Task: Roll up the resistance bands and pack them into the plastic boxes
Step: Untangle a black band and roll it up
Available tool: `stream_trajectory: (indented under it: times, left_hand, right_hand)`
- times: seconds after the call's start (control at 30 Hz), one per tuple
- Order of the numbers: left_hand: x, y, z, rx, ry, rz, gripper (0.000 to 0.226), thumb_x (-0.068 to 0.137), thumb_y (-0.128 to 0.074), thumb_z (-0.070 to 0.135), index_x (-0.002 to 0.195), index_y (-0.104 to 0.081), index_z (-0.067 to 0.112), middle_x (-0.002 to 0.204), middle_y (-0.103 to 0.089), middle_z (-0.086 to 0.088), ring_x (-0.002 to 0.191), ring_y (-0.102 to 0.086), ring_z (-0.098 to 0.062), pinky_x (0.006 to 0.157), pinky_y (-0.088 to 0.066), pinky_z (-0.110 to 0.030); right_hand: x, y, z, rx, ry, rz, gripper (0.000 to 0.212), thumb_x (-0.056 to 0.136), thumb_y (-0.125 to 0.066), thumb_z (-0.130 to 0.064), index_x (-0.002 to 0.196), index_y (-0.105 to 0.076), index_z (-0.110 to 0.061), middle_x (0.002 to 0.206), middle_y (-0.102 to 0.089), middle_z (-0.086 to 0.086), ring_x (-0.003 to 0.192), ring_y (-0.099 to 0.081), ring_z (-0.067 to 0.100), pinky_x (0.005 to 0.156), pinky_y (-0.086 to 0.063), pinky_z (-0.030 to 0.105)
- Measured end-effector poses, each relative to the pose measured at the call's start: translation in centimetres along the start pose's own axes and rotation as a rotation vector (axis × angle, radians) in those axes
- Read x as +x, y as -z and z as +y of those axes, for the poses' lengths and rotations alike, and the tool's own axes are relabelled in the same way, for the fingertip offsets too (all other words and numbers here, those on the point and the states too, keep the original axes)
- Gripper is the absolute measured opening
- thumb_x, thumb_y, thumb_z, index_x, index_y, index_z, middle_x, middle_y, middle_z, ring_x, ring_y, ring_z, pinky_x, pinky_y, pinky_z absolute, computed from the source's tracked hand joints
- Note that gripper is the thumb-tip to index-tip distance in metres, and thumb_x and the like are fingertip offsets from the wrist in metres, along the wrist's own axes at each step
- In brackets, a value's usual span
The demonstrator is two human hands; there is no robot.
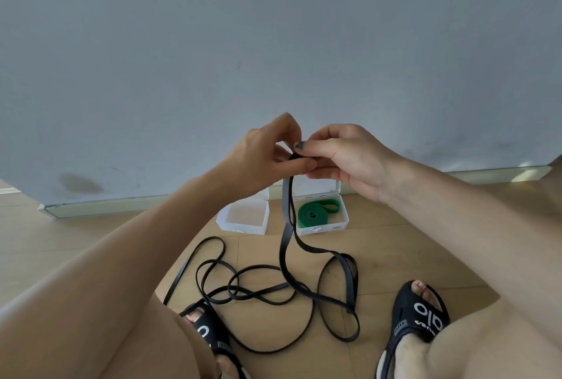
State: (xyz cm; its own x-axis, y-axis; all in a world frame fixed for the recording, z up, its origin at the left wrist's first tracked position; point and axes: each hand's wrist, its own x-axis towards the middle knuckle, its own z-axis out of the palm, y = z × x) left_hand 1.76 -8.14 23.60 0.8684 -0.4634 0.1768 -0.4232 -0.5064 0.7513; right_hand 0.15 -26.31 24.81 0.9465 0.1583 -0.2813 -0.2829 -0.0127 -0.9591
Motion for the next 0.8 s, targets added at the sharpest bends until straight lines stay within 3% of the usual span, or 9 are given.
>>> stream_trajectory:
  times: [0.1, 0.2, 0.3, 0.4, 0.53, 0.63, 0.7, 0.8]
  left_hand:
    - [0.1, 0.1, -0.2, 0.029, 0.009, 0.007, 0.031, 0.088, -0.079, 0.020, 0.102, -0.053, 0.008, 0.093, -0.071, 0.002, 0.073, -0.074, -0.013, 0.071, -0.059, -0.032]
    - [0.2, 0.2, -0.1, 0.006, 0.025, 0.041, 0.027, 0.089, -0.078, 0.018, 0.096, -0.054, 0.009, 0.086, -0.072, 0.000, 0.075, -0.072, -0.019, 0.066, -0.055, -0.024]
    - [0.2, 0.6, 0.0, 0.001, 0.022, 0.073, 0.024, 0.086, -0.079, 0.019, 0.090, -0.057, 0.012, 0.078, -0.073, 0.001, 0.075, -0.071, -0.013, 0.068, -0.053, -0.025]
    - [0.1, 1.0, -0.2, 0.067, 0.003, 0.084, 0.021, 0.085, -0.081, 0.020, 0.090, -0.062, 0.013, 0.075, -0.066, 0.005, 0.066, -0.058, -0.002, 0.063, -0.045, -0.014]
    - [-0.1, 0.9, -0.7, 0.118, -0.023, 0.087, 0.024, 0.084, -0.083, 0.024, 0.086, -0.062, 0.013, 0.073, -0.065, 0.007, 0.064, -0.057, -0.003, 0.064, -0.047, -0.016]
    - [-0.1, 1.2, -0.6, 0.078, -0.017, 0.074, 0.023, 0.085, -0.083, 0.025, 0.088, -0.065, 0.012, 0.081, -0.072, 0.009, 0.076, -0.068, -0.001, 0.078, -0.055, -0.018]
    - [0.0, 1.7, -0.4, 0.092, -0.027, 0.070, 0.019, 0.086, -0.082, 0.029, 0.091, -0.068, 0.017, 0.088, -0.073, 0.013, 0.087, -0.069, -0.002, 0.087, -0.052, -0.019]
    - [-0.1, 2.2, 0.1, 0.041, 0.039, 0.085, 0.014, 0.086, -0.081, 0.029, 0.092, -0.070, 0.022, 0.087, -0.073, 0.015, 0.076, -0.065, -0.009, 0.074, -0.048, -0.024]
  right_hand:
    - [0.0, 0.1, -0.3, 0.067, 0.002, 0.027, 0.019, 0.090, -0.077, -0.011, 0.100, -0.061, -0.007, 0.088, -0.078, 0.014, 0.075, -0.076, 0.022, 0.069, -0.061, 0.027]
    - [0.2, 0.2, -0.5, 0.105, -0.004, 0.023, 0.020, 0.091, -0.076, -0.014, 0.102, -0.061, -0.008, 0.090, -0.078, 0.014, 0.078, -0.076, 0.021, 0.072, -0.060, 0.027]
    - [0.4, 0.3, -0.5, 0.119, -0.049, -0.039, 0.019, 0.092, -0.075, -0.019, 0.107, -0.067, -0.008, 0.092, -0.079, 0.013, 0.082, -0.076, 0.019, 0.076, -0.058, 0.027]
    - [0.5, 0.5, -0.5, 0.145, -0.107, -0.100, 0.010, 0.092, -0.075, -0.018, 0.095, -0.066, -0.014, 0.089, -0.077, 0.008, 0.083, -0.073, 0.018, 0.080, -0.059, 0.030]
    - [0.7, 0.5, -0.3, 0.159, -0.112, -0.076, 0.013, 0.088, -0.077, -0.009, 0.087, -0.066, -0.014, 0.088, -0.075, 0.009, 0.085, -0.072, 0.021, 0.079, -0.061, 0.030]
    - [0.8, 0.3, -0.4, 0.198, -0.096, -0.049, 0.008, 0.089, -0.074, -0.006, 0.085, -0.071, -0.011, 0.087, -0.077, 0.007, 0.081, -0.073, 0.018, 0.079, -0.062, 0.027]
    - [0.7, 0.2, -0.7, 0.261, -0.101, -0.045, 0.008, 0.091, -0.071, -0.005, 0.085, -0.073, -0.010, 0.083, -0.077, 0.005, 0.074, -0.073, 0.014, 0.077, -0.060, 0.024]
    - [0.6, 0.1, -1.0, 0.380, -0.121, -0.042, 0.009, 0.092, -0.069, -0.004, 0.086, -0.073, -0.009, 0.079, -0.076, 0.005, 0.069, -0.072, 0.013, 0.072, -0.060, 0.022]
